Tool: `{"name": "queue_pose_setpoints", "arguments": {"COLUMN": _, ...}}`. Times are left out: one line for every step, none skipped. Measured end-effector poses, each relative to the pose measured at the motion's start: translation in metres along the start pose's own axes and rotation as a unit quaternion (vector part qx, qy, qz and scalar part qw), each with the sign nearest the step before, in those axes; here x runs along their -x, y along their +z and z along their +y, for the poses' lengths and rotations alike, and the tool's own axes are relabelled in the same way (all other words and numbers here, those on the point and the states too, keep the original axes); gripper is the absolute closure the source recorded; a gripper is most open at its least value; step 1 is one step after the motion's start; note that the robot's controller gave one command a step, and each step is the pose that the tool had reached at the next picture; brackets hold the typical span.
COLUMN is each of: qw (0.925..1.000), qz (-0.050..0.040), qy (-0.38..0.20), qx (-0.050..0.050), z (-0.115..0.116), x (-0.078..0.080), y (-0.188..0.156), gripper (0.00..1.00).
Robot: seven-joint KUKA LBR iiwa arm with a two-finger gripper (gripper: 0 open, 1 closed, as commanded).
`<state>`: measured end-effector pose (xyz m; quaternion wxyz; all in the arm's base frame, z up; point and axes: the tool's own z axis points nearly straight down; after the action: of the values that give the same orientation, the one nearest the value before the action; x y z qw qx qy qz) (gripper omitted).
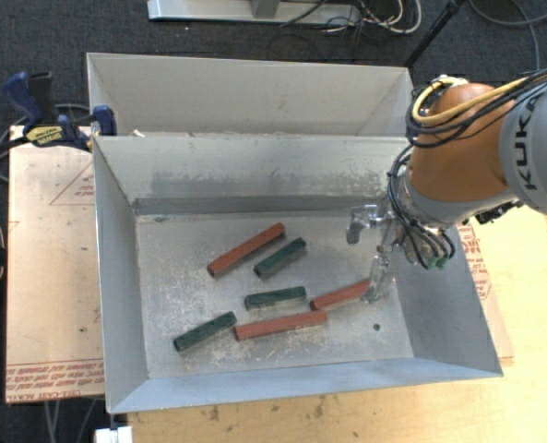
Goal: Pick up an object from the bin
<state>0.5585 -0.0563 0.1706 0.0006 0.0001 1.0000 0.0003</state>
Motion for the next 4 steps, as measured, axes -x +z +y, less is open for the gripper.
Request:
{"name": "queue_pose_setpoints", "arguments": {"qw": 0.9978, "qz": -0.0039, "qy": -0.066, "qx": -0.001, "z": 0.015, "x": -0.003, "y": 0.038, "gripper": 0.0}}
{"name": "queue_pose_setpoints", "arguments": {"qw": 0.9944, "qz": 0.003, "qy": -0.106, "qx": 0.002, "z": 0.053, "x": -0.016, "y": 0.104, "gripper": 0.0}}
{"name": "queue_pose_setpoints", "arguments": {"qw": 0.9768, "qz": 0.0022, "qy": -0.214, "qx": 0.001, "z": 0.04, "x": 0.002, "y": 0.05, "gripper": 0.0}}
{"name": "queue_pose_setpoints", "arguments": {"qw": 0.9861, "qz": -0.0022, "qy": -0.166, "qx": 0.0, "z": 0.047, "x": -0.006, "y": 0.069, "gripper": 0.0}}
